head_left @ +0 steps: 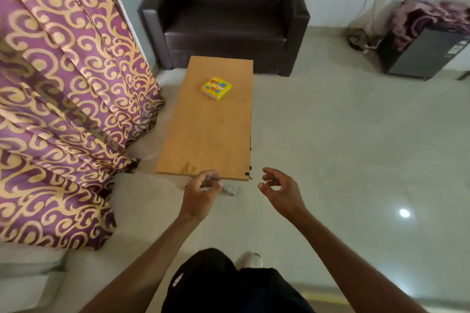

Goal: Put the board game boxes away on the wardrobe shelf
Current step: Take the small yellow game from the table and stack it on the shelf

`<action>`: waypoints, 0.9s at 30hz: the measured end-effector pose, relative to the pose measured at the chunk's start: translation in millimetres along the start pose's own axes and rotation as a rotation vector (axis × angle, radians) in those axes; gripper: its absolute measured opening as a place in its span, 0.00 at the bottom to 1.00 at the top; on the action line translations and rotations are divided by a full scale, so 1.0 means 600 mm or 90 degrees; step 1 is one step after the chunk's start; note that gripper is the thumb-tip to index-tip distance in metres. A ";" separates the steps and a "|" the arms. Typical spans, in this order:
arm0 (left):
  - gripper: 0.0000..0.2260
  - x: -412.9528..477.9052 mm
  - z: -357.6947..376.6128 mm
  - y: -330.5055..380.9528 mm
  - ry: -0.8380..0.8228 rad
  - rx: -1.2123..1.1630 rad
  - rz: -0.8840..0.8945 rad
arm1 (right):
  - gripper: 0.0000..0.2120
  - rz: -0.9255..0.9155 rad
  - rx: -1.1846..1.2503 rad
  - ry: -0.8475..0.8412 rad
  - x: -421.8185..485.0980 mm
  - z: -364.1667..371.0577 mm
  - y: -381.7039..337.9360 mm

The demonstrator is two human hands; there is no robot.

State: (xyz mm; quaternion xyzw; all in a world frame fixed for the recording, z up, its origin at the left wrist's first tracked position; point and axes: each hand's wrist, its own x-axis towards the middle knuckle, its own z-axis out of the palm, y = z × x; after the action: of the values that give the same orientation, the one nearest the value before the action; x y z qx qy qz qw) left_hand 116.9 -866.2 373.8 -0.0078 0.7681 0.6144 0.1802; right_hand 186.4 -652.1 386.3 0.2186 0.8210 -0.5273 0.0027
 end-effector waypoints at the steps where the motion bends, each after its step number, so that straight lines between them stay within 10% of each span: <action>1: 0.09 0.029 0.002 0.008 0.008 -0.002 -0.004 | 0.21 0.000 -0.005 -0.011 0.035 -0.004 -0.011; 16: 0.11 0.601 -0.002 0.089 0.106 0.131 -0.010 | 0.21 0.024 -0.095 -0.142 0.662 0.032 -0.127; 27: 0.16 1.019 0.012 0.054 0.049 0.285 -0.218 | 0.26 0.165 -0.139 -0.280 1.100 0.172 -0.075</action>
State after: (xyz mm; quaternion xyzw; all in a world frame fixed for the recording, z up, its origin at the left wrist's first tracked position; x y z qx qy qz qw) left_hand -460.6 -723.6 227.9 -0.1204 0.8784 0.3895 0.2493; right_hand -450.0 -522.0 224.3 0.2008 0.8178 -0.4658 0.2720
